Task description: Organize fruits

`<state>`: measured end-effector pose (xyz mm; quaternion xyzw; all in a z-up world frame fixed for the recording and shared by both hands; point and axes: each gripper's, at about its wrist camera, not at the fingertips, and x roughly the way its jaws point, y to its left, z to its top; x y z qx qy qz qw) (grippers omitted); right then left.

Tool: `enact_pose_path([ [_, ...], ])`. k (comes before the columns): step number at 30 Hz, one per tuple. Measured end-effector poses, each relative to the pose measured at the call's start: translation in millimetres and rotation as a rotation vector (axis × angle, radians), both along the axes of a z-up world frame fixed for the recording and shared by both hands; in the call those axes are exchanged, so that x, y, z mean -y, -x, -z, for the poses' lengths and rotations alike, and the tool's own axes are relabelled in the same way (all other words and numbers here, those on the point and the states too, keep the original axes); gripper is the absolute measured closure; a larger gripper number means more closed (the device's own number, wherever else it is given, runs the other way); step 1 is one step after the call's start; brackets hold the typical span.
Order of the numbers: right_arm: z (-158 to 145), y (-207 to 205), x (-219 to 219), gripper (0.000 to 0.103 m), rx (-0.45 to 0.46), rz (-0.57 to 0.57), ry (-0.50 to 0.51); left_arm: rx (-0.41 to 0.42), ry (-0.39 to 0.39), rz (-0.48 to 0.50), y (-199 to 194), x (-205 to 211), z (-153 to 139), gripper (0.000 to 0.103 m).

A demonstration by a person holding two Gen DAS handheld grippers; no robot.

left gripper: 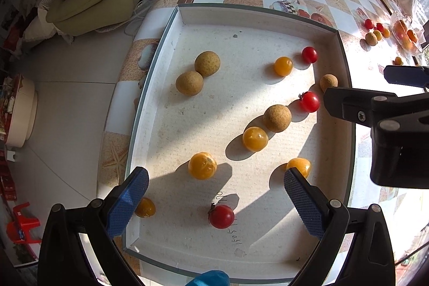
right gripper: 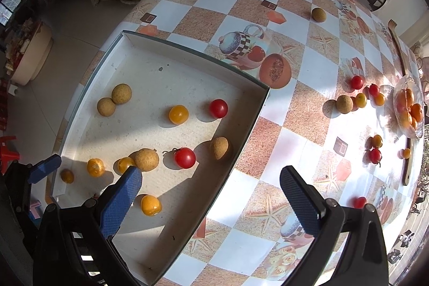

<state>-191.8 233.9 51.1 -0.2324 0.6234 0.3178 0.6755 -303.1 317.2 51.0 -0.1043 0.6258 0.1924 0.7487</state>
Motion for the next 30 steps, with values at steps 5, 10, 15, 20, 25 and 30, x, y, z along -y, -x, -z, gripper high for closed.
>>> enact_pose_path([
  [5, 0.6, 1.3, 0.0, 0.0, -0.003, 0.002, 0.003, -0.004, 0.002, 0.003, 0.5, -0.3, 0.3, 0.002],
  [10, 1.0, 1.3, 0.3, 0.0, -0.004, 0.003, 0.006, -0.003, -0.003, 0.008, 0.1, 1.2, 0.5, 0.002],
  [15, 1.6, 1.7, 0.9, 0.0, -0.004, 0.0, 0.008, -0.005, -0.002, 0.015, 1.1, 2.8, 0.8, 0.002],
  [20, 2.0, 2.6, 1.0, 0.0, -0.005, 0.0, 0.008, -0.002, 0.003, 0.014, 1.3, 4.5, 0.5, 0.002],
  [25, 1.7, 3.7, 1.4, 0.0, -0.003, 0.003, 0.01, -0.001, 0.006, 0.013, 1.7, 4.8, 0.4, 0.002],
  [30, 1.2, 4.2, 1.9, 0.0, 0.003, 0.003, 0.011, -0.002, 0.01, 0.014, 2.1, 7.0, 0.4, 0.002],
])
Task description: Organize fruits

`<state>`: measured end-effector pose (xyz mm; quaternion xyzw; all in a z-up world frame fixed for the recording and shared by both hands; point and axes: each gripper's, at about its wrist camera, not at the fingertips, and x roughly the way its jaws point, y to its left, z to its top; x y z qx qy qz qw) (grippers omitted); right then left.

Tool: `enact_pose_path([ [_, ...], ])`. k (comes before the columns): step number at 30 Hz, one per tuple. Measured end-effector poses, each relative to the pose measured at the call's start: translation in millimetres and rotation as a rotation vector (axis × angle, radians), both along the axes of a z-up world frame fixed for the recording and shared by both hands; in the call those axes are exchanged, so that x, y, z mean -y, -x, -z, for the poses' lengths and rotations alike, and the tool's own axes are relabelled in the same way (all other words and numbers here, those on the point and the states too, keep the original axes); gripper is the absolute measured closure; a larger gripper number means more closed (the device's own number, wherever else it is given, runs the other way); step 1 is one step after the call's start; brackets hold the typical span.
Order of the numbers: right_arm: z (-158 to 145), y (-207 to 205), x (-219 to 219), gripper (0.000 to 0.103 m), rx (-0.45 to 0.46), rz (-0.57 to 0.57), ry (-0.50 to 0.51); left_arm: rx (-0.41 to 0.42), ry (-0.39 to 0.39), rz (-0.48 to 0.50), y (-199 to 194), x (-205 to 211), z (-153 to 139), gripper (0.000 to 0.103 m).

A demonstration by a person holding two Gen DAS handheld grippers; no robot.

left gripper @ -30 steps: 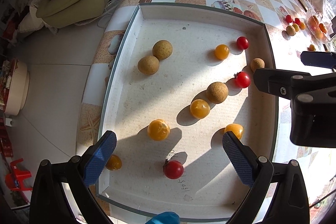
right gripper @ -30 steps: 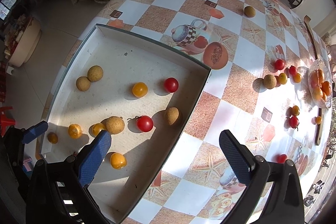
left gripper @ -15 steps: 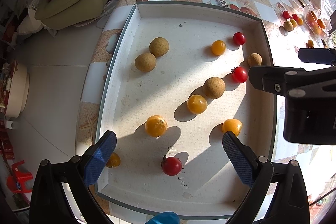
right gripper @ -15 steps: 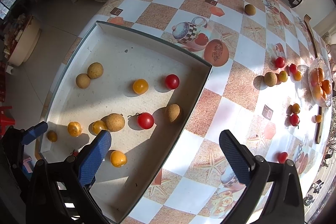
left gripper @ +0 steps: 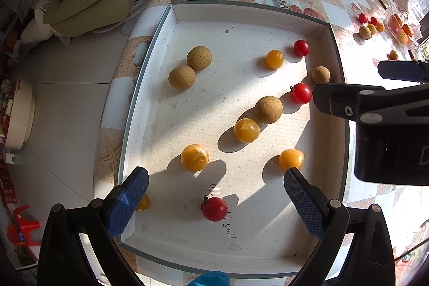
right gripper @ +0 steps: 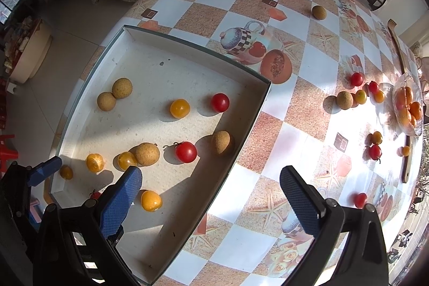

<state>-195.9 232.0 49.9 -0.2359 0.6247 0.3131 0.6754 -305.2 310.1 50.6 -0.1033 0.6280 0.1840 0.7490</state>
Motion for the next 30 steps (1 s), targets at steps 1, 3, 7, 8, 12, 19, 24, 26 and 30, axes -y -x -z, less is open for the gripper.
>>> enact_pose_path([
  [1, -0.1, -0.2, 0.1, 0.0, 0.0, 0.001, 0.0, 0.001, 0.0, 0.001, 0.0, 0.3, -0.1, 0.002],
  [3, -0.1, -0.3, 0.3, 0.0, -0.001, 0.001, 0.0, 0.0, -0.001, 0.003, 0.0, 0.6, 0.0, 0.002],
  [7, -0.2, -0.6, 0.6, 0.0, -0.001, 0.002, 0.001, 0.002, 0.001, 0.001, -0.1, 0.7, 0.0, 0.002],
  [8, -0.2, -0.5, 0.7, 0.0, -0.001, 0.002, 0.0, 0.003, 0.002, 0.001, -0.1, 0.7, -0.1, 0.002],
  [12, -0.2, -0.3, 0.5, 0.0, -0.002, 0.004, 0.001, 0.006, 0.0, 0.003, -0.1, 1.1, -1.0, 0.002],
  [19, 0.0, 0.1, 0.7, 0.0, -0.002, 0.003, 0.003, 0.006, 0.009, 0.004, -0.9, 1.2, -0.3, 0.002],
  [24, -0.1, 0.2, 1.1, 0.0, -0.002, 0.002, 0.004, 0.007, 0.008, 0.007, -1.3, 1.9, -0.1, 0.002],
  [26, 0.0, 0.1, 0.8, 0.0, -0.003, 0.003, 0.003, 0.008, 0.009, 0.005, -1.6, 1.7, 0.0, 0.002],
  [30, 0.0, 0.0, 1.0, 0.0, -0.003, 0.003, 0.003, 0.019, 0.009, -0.003, -1.6, 1.0, -0.8, 0.002],
])
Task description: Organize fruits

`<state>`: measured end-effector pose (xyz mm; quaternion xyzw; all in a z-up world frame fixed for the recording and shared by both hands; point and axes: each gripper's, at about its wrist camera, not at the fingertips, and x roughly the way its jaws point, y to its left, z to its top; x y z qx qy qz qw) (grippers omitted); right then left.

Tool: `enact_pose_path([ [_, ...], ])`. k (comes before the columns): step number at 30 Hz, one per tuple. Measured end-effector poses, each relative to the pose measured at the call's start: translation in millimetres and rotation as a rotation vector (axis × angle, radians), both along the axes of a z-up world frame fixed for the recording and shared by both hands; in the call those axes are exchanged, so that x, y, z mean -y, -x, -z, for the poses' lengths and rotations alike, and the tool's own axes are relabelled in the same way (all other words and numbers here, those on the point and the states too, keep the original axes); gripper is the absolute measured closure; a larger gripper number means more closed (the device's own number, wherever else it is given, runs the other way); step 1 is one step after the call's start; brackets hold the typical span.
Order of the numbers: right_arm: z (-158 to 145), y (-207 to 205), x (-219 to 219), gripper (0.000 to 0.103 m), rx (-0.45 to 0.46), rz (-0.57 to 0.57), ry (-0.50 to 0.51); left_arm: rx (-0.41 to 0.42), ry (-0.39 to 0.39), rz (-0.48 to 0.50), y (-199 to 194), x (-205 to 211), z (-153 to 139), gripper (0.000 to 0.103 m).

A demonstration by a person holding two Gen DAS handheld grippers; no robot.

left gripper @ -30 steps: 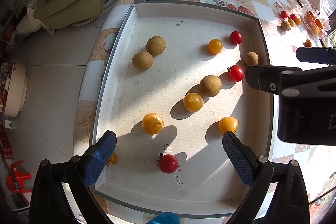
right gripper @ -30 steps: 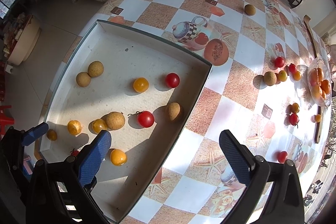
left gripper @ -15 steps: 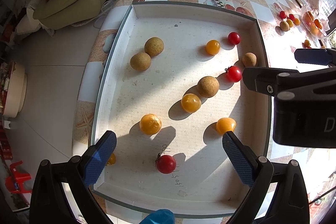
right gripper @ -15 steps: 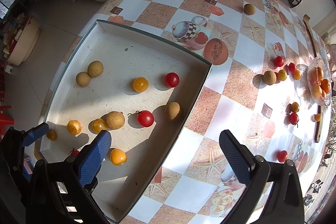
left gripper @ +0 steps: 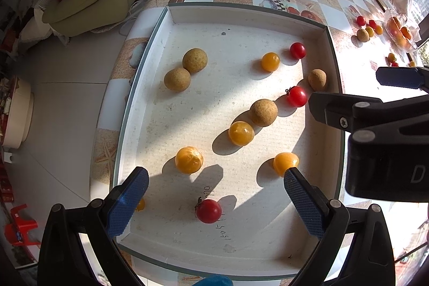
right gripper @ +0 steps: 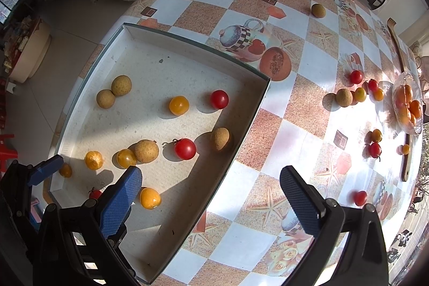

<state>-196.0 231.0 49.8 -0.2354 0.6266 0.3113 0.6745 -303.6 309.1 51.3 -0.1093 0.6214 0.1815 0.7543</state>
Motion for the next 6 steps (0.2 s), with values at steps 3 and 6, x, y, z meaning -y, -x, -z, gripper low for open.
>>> enact_pose_path([
  [3, 0.0, 0.1, 0.4, 0.0, 0.0, 0.0, 0.0, 0.014, -0.009, 0.003, 0.1, -0.2, -2.1, 0.002],
  [6, 0.5, 1.5, 1.2, 0.0, 0.0, 0.0, 0.002, 0.014, -0.005, 0.004, 0.6, -0.2, -2.5, 0.002],
])
